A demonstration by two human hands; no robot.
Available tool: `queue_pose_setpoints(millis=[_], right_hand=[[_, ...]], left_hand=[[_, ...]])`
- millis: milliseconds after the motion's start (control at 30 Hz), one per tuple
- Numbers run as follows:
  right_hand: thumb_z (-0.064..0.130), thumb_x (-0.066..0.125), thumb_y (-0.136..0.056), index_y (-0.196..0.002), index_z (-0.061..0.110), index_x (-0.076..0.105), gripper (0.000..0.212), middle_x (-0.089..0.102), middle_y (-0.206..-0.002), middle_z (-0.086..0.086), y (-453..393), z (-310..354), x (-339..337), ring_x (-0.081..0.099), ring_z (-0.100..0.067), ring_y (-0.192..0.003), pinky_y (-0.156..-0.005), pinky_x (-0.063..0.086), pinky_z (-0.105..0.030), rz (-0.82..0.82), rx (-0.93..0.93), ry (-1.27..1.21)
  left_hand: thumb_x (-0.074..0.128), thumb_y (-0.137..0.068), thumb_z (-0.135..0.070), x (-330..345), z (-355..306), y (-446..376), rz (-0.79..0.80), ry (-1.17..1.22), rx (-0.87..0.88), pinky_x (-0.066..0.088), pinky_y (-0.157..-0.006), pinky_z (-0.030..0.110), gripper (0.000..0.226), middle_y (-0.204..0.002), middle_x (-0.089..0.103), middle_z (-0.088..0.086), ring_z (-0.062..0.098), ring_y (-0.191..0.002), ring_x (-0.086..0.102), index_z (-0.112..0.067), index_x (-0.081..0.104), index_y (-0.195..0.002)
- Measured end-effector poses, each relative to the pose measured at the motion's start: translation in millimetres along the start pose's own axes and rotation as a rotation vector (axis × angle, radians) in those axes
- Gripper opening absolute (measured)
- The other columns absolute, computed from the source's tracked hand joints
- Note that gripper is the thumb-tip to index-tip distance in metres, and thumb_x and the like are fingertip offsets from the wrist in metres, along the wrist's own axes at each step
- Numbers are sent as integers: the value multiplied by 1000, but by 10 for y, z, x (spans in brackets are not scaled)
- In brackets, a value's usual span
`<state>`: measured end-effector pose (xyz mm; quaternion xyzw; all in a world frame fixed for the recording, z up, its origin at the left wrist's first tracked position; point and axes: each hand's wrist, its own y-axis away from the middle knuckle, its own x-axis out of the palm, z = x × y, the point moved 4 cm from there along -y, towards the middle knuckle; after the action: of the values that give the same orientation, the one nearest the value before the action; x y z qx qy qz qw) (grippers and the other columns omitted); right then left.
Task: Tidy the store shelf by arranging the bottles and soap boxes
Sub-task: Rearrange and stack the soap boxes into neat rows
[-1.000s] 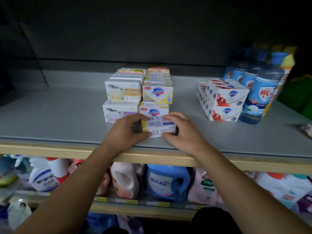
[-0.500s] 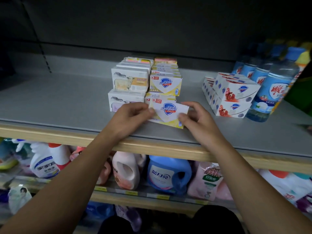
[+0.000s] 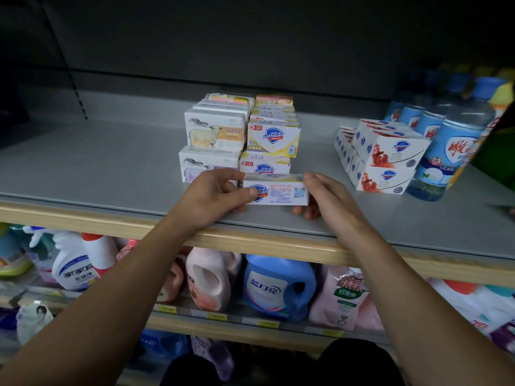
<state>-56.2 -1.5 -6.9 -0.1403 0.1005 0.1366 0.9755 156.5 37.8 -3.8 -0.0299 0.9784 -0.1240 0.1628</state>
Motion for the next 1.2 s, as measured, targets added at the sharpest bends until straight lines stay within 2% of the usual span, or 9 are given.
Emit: queue_pose_setpoints(millis=[167, 367, 500, 600, 700, 900, 1000, 1100, 1200], right_hand=[[34, 56, -92, -99, 26, 68, 16, 72, -75, 10, -9, -20, -29, 61, -3, -60, -54, 46, -15, -9, -14, -10], [-4, 64, -86, -131, 29, 51, 58, 67, -117, 8, 16, -5, 25, 67, -18, -78, -61, 54, -27, 80, -105, 38], [14, 65, -89, -124, 25, 57, 37, 68, -116, 4, 23, 3, 38, 71, -20, -70, -62, 54, -24, 91, -121, -16], [32, 58, -89, -116, 33, 59, 26, 69, -112, 9, 20, 2, 28, 74, -24, -78, -75, 59, -37, 73, -101, -30], [28, 65, -85, -111, 38, 61, 28, 66, -118, 14, 14, 16, -30, 69, -19, -99, -92, 55, -46, 39, -165, 66], [6, 72, -76, -98, 41, 60, 43, 67, -112, 21, 1, -21, -26, 72, -15, -96, -84, 56, -30, 99, -167, 34], [8, 74, -76, -103, 39, 60, 43, 69, -111, 19, 14, -17, -24, 72, -13, -95, -80, 55, -25, 99, -154, 23], [13, 79, -73, -113, 38, 59, 51, 65, -119, 10, 49, 26, 13, 70, -8, -93, -79, 54, -18, 84, -134, 67], [20, 80, -75, -117, 29, 62, 46, 62, -116, 7, 80, 139, 9, 63, -2, -91, -79, 48, -16, -49, -242, 319]], left_hand=[[73, -76, -33, -4, 0, -2, 14, -10, 41, 48, -69, 15, 48, -61, 69, -3, 6, -64, 64, -16, 58, -118], [67, -89, -25, -35, -30, -6, -56, -52, 177, 55, -83, 36, 36, -88, 67, -6, 10, -78, 61, -23, 61, -125], [73, -83, -26, -45, -62, 42, -65, -6, 230, 59, -79, 44, 29, -105, 71, -5, 22, -76, 68, -29, 70, -112], [79, -75, -26, -32, -75, 66, -48, 47, 232, 56, -80, 38, 37, -105, 70, -9, 28, -76, 72, -40, 69, -108], [81, -71, -28, -19, -62, 65, -9, 89, 238, 50, -81, 39, 39, -111, 69, 15, 29, -81, 69, -37, 71, -108], [79, -69, -10, 18, -58, 65, 20, 98, 308, 47, -103, 47, 37, -129, 61, 8, 24, -118, 61, -18, 71, -105], [79, -73, -11, 8, -46, 57, 4, 100, 311, 51, -99, 37, 32, -125, 64, 4, 20, -111, 65, -19, 73, -103], [76, -80, -16, -28, -39, 20, -75, 99, 264, 53, -80, 22, 23, -103, 73, -11, 7, -78, 68, -32, 76, -96], [73, -85, -18, -42, -67, -47, -142, 103, 204, 58, -77, 31, 15, -90, 74, -8, 15, -75, 69, -32, 78, -90]])
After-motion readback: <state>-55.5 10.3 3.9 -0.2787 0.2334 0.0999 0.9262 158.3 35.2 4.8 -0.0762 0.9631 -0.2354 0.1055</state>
